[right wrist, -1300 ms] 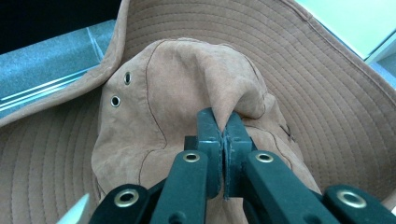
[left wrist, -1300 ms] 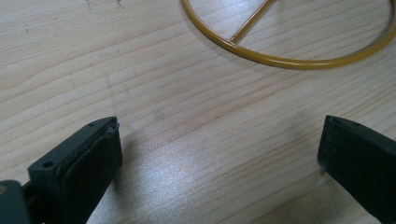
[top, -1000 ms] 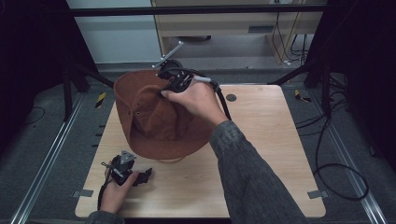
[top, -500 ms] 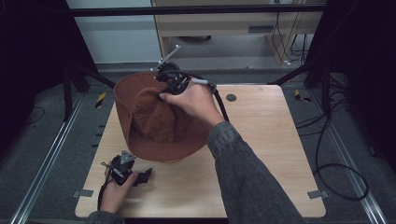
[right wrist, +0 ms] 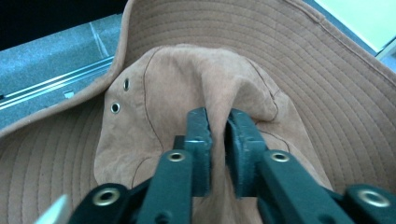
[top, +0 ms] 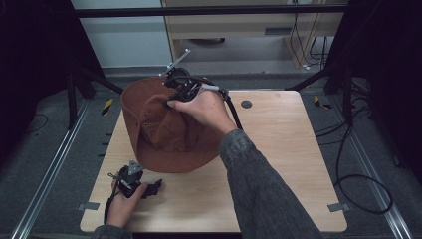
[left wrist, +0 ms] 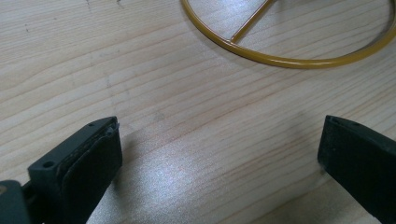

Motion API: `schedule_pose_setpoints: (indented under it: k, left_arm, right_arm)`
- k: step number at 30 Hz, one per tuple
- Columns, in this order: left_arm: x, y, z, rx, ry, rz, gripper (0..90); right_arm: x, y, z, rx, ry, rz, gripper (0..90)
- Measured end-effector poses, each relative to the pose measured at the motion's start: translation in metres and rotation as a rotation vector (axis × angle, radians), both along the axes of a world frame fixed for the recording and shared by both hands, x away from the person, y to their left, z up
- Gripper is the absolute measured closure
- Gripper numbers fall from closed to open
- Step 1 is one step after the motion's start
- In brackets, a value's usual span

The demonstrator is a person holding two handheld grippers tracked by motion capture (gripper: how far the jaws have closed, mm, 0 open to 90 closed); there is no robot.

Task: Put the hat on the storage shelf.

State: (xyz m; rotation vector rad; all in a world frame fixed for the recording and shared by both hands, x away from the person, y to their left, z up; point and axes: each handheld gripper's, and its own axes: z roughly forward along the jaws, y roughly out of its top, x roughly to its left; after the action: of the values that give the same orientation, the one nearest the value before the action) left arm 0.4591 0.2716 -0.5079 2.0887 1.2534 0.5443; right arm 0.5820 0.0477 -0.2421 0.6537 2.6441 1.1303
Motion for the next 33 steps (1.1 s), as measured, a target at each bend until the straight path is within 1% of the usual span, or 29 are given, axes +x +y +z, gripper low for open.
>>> schedule_pose_setpoints:
  k: [1, 4, 5, 7, 15, 21, 24, 25, 26, 30, 32, 33]
  left_arm:
    - [0.000, 0.000, 0.000, 0.000, 0.000, 0.000, 0.0]
    - [0.000, 0.000, 0.000, 0.001, -0.001, 0.001, 0.0]
    - [0.000, 0.000, 0.000, 0.000, -0.003, 0.001, 0.0]
    - [0.000, 0.000, 0.000, 0.000, -0.002, 0.001, 0.0]
    - [0.000, 0.000, 0.000, 0.000, -0.003, 0.001, 0.0]
    - [0.000, 0.000, 0.000, 0.000, -0.003, 0.001, 0.0]
    - [0.000, 0.000, 0.000, -0.001, -0.002, 0.002, 0.0]
    - [0.000, 0.000, 0.000, -0.001, -0.003, 0.002, 0.0]
    - [0.000, -0.001, 0.000, -0.001, -0.004, 0.001, 0.0]
    - [0.001, -0.001, 0.000, 0.001, -0.005, -0.002, 0.0]
    - [0.001, -0.001, 0.000, 0.001, -0.005, -0.002, 0.0]
    - [0.001, -0.001, 0.000, 0.001, -0.004, -0.002, 0.0]
  right_arm:
    - [0.000, 0.000, 0.000, 0.003, -0.004, -0.002, 71.4]
    - [0.000, 0.003, 0.000, 0.008, -0.015, -0.009, 58.8]
    - [0.000, 0.003, -0.001, 0.007, -0.015, -0.009, 56.3]
    - [-0.001, 0.006, -0.002, -0.003, -0.013, -0.010, 53.6]
    - [-0.001, 0.009, -0.004, 0.002, -0.009, -0.006, 52.7]
    - [-0.003, 0.008, -0.002, 0.006, -0.015, -0.006, 50.2]
    - [-0.004, 0.005, 0.001, 0.016, -0.024, -0.007, 46.0]
    - [-0.005, 0.002, 0.002, 0.019, -0.033, -0.014, 41.0]
    - [-0.005, 0.002, 0.002, 0.019, -0.033, -0.014, 41.0]
    - [-0.007, -0.004, 0.003, 0.016, -0.051, -0.034, 30.4]
    - [-0.009, -0.009, 0.005, 0.025, -0.058, -0.052, 24.9]
    - [-0.009, -0.009, 0.005, 0.025, -0.058, -0.052, 24.9]
